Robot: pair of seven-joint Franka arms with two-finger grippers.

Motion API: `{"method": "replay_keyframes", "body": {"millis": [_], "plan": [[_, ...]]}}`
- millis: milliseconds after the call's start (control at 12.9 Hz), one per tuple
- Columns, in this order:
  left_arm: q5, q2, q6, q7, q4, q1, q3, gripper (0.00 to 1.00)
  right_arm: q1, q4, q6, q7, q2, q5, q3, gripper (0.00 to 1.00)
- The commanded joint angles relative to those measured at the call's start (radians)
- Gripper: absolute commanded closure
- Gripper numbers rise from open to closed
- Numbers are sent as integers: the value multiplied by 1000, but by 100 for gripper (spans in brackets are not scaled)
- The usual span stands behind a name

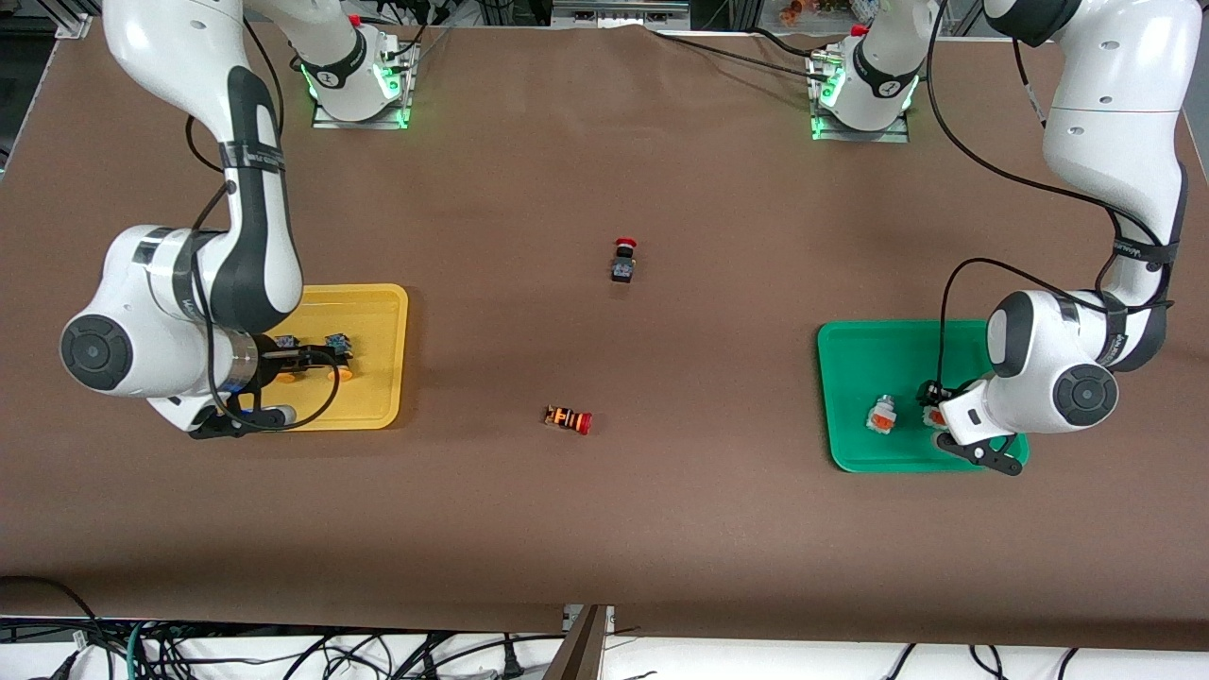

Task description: Place green and yellow buttons in trays

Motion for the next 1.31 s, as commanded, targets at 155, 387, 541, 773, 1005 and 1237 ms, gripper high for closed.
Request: {"method": "replay_keyframes", "body": {"millis": [155,387,541,773,1005,1237], "plan": [[22,-150,-103,5,25,-19,-32,0,-250,-24,-70,190,-183,-221,328,0],[6,-218,-286,-5,125,-48,-37,0,-335,-77,-73,193,-296,-225,410,0],[-5,-262,-412,-102,195,-62,-38,0,-382,-123,-73,192,-394,-300,496,0],[-53,-384,-541,-153,216,-74,-78,0,-427,-170,-73,183,-497,-320,553,0],[-144,-573,-554,-268,140,-108,-72,0,-448,-177,-103,178,-586,-317,555,0],[-169,-764,-521,-452,-108,-185,49,0,-465,-167,-149,180,-632,-314,553,0]]}}
